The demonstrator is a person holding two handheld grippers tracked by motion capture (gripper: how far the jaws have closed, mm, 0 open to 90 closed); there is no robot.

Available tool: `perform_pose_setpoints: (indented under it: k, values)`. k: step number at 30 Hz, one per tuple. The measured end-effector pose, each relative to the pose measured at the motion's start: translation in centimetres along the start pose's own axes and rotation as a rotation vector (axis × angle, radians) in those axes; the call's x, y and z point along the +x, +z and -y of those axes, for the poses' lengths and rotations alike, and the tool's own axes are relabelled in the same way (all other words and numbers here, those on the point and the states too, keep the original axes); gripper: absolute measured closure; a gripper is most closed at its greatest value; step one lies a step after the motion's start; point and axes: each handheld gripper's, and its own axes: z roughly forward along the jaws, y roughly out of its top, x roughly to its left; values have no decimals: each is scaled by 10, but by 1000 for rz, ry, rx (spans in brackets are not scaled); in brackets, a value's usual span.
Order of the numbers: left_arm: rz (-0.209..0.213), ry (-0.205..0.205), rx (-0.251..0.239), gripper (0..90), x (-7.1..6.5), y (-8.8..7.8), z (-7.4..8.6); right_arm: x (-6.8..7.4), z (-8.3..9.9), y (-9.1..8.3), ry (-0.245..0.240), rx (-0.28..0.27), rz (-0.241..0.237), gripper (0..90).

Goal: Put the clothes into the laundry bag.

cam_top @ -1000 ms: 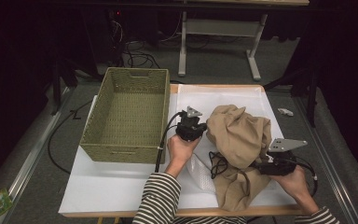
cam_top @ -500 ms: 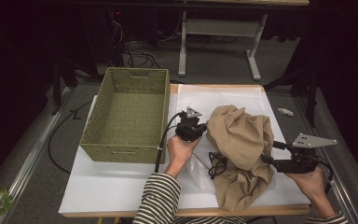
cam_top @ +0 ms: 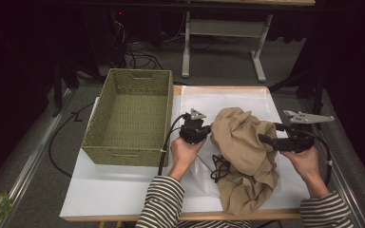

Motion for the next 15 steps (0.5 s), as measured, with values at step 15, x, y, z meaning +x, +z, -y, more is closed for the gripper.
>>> perform_pose_setpoints:
  k: [15]
  values:
    - [29,10,-1,900,-7,1,-6,7,8,81,-2,220,-160,507]
